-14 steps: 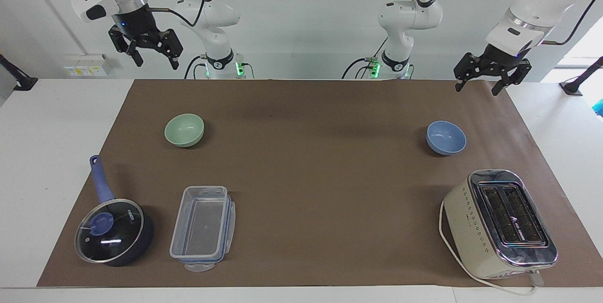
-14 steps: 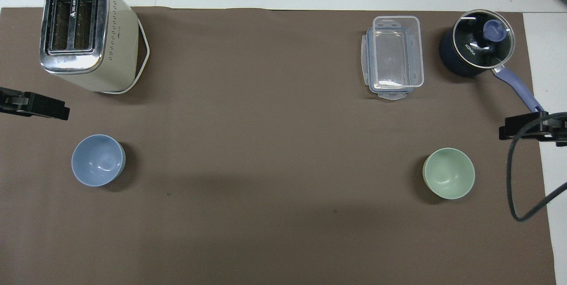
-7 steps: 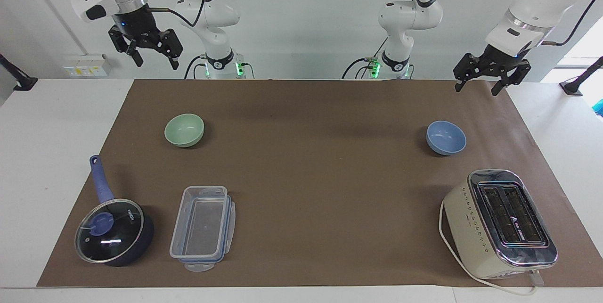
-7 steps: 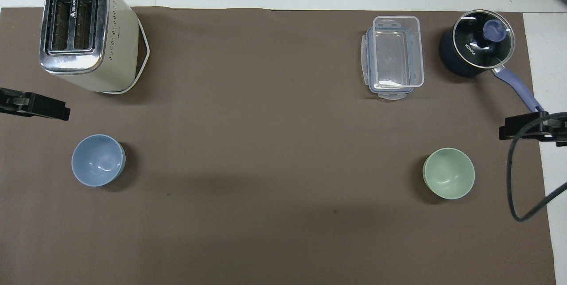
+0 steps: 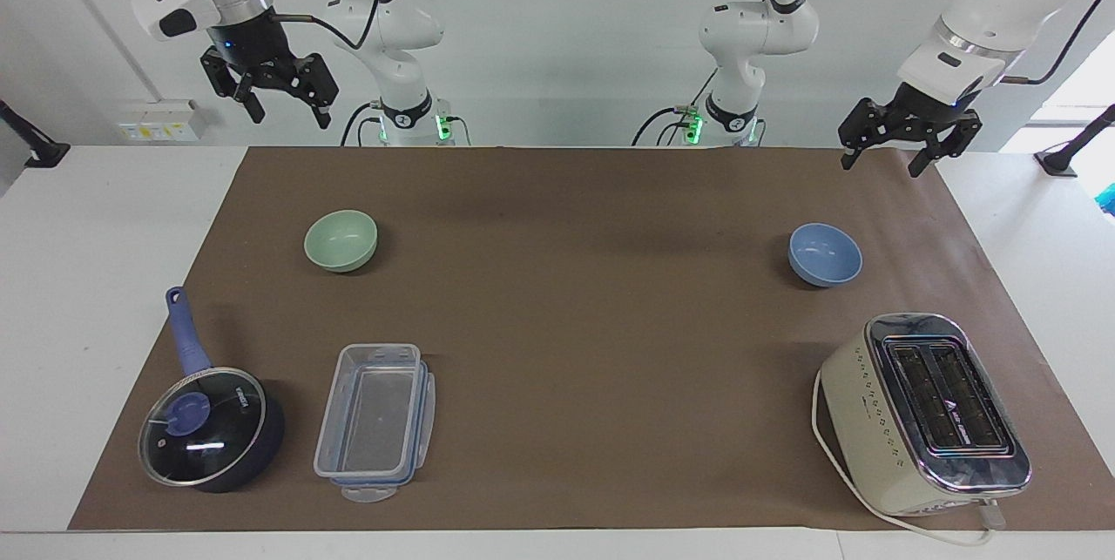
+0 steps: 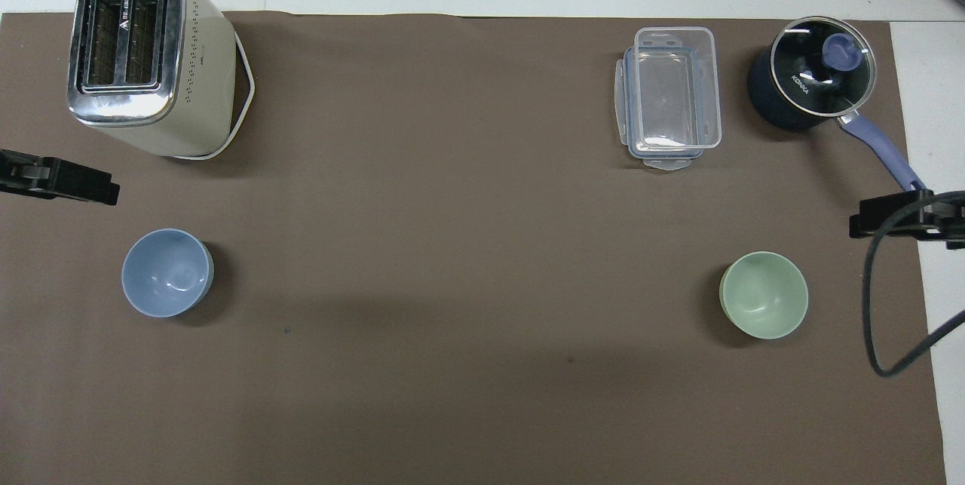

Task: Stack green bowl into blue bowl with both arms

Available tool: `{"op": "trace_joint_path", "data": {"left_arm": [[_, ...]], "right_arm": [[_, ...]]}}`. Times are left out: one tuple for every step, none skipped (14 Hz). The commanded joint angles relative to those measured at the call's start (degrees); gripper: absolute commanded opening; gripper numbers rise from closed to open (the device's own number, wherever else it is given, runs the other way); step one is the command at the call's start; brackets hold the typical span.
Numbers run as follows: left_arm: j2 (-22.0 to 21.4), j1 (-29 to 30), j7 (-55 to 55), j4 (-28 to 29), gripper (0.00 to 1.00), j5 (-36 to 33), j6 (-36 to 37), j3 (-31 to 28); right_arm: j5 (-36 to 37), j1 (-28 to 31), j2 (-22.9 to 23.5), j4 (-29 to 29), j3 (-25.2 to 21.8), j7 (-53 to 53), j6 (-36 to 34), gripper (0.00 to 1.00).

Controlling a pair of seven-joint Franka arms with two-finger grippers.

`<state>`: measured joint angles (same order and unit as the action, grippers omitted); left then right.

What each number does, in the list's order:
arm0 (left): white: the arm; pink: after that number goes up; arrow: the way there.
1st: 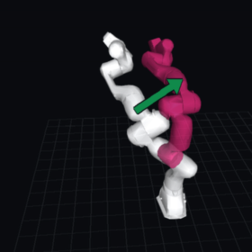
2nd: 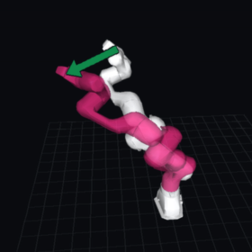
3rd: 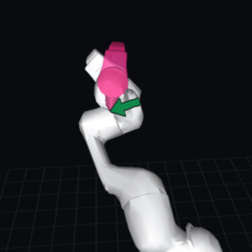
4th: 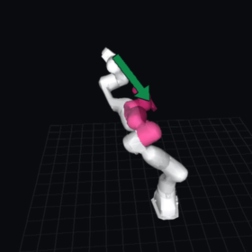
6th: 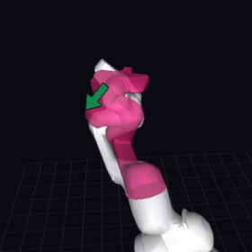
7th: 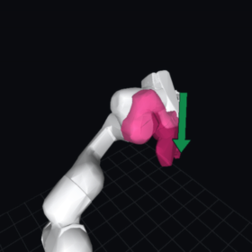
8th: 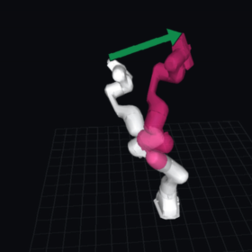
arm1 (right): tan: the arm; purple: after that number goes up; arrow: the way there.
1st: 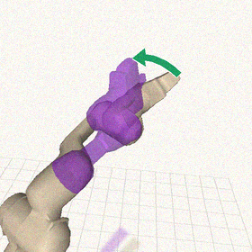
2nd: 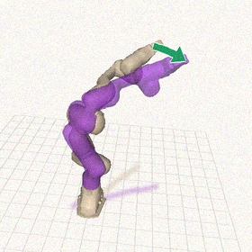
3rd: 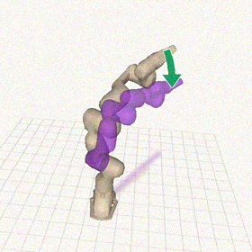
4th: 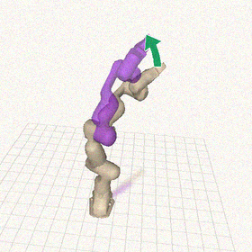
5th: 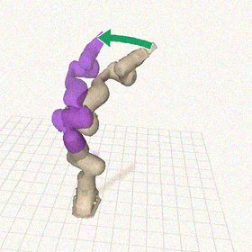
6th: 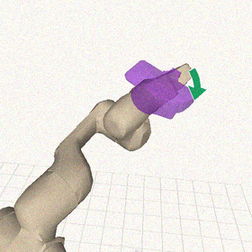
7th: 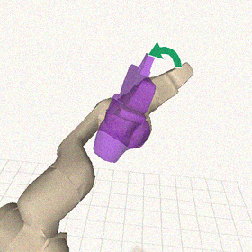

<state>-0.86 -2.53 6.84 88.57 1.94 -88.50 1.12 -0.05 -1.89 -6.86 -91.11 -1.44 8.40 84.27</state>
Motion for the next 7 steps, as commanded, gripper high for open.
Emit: {"op": "trace_joint_path", "data": {"left_arm": [[-1.6,-0.3,-0.2,1.7,1.0,-0.8,-0.3,-0.1],[-1.6,-0.3,0.1,1.7,1.0,-0.8,-0.3,-0.1],[-1.6,-0.3,0.1,1.8,1.0,-0.8,-0.3,-0.1],[-1.6,-0.3,0.1,1.9,1.0,-0.8,-0.3,-0.1],[-1.8,-0.2,0.1,2.5,1.0,-0.5,-0.6,-0.1],[-2.1,-0.2,0.1,3.1,1.0,-0.5,-0.8,-0.1],[-2.6,-0.1,0.0,4.0,1.0,-0.4,-1.2,-0.1]], "right_arm": [[-1.4,0.7,0.4,1.0,0.2,-1.5,-0.6,1.0],[-1.4,0.7,0.4,1.0,0.2,-1.5,-0.7,1.0],[-1.4,0.7,0.4,1.0,0.2,-1.5,-0.7,1.0],[-1.4,0.7,0.4,1.0,0.2,-1.5,-0.7,1.0],[-1.4,0.7,0.4,1.0,0.2,-1.5,-0.6,1.0],[-1.4,0.7,0.4,1.0,0.2,-1.5,-0.7,1.0],[-1.4,0.7,0.4,1.0,0.2,-1.5,-0.6,1.0]]}}
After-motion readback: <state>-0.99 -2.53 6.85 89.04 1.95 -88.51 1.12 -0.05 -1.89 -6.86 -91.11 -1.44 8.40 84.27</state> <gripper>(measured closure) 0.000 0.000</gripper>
